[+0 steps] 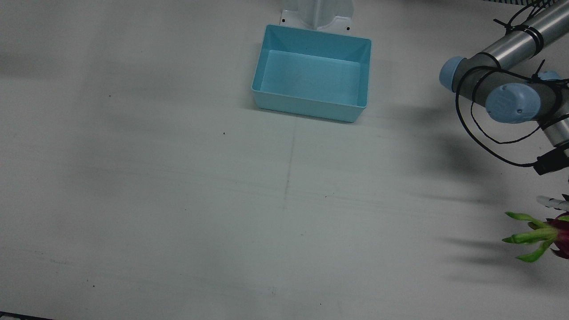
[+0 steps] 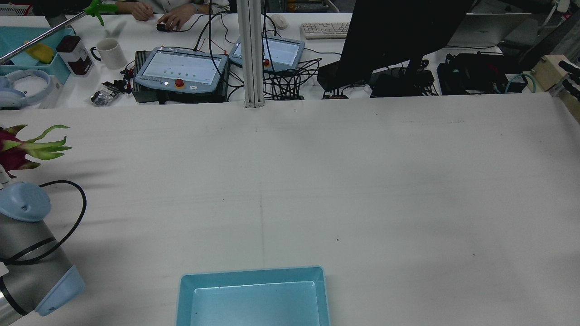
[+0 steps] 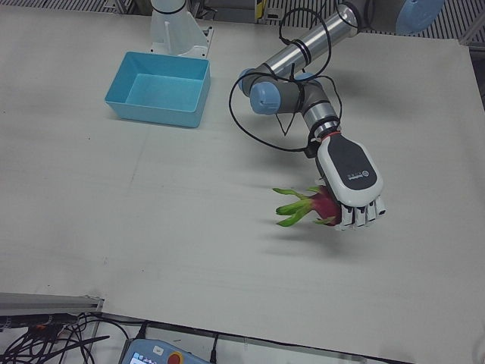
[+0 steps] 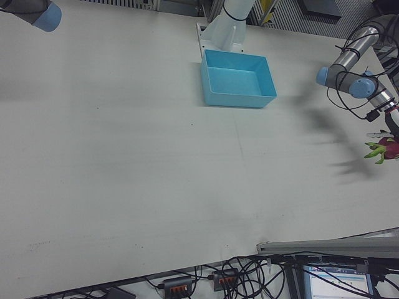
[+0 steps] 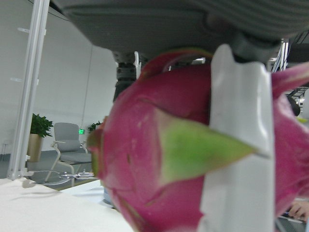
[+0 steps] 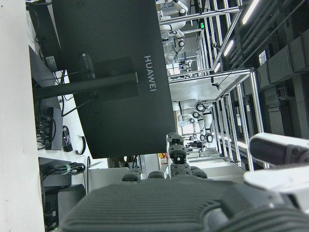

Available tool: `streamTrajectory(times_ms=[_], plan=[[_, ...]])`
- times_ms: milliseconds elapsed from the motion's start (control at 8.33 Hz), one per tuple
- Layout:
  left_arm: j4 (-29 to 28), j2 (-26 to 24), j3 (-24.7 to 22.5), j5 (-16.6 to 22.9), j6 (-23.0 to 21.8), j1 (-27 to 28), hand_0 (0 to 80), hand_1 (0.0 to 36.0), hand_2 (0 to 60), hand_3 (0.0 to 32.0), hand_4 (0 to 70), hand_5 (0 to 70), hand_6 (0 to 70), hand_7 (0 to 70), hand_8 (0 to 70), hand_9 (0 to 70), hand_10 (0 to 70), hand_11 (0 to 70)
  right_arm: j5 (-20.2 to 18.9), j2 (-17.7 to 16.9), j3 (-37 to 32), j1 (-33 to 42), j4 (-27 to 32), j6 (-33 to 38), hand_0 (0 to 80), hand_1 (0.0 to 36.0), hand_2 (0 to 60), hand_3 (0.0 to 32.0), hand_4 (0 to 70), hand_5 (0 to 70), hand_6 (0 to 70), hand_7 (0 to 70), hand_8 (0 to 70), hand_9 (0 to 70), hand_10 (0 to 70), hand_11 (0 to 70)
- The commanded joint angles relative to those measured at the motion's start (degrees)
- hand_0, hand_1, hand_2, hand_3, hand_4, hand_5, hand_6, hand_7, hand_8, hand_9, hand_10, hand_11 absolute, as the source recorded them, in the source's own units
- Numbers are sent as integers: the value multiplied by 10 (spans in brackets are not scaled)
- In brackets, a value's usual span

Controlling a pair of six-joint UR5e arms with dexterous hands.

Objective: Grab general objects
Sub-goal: 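Lift the dragon fruit off the table with the left hand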

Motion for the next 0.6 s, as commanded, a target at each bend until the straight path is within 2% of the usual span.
streamTrajectory(times_ms=[0,120,240,360,480], plan=[[-56,2,-105,103,0,-8,800,352,600,0,669,700,700,700,700,700,700,700,0,0,0,0,0,0,0,0,0,0,0,0,0,0,0,0,0,0],[-155,0,-105,201,7,-46,800,339,600,0,700,700,700,700,700,700,700,700,0,0,0,0,0,0,0,0,0,0,0,0,0,0,0,0,0,0],[-227,-5,-103,303,22,-88,636,317,600,0,662,700,700,700,700,700,700,700,0,0,-1,0,0,0,0,0,0,0,0,0,0,0,0,0,0,0],[-286,-14,-100,405,49,-140,610,305,600,0,635,700,700,700,700,700,700,700,0,0,-1,0,0,0,0,0,0,0,0,0,0,0,0,0,0,0],[-329,-18,-100,482,61,-171,587,294,600,0,605,700,700,700,700,700,700,700,0,0,-1,0,0,0,0,0,0,0,0,0,0,0,0,0,0,0]])
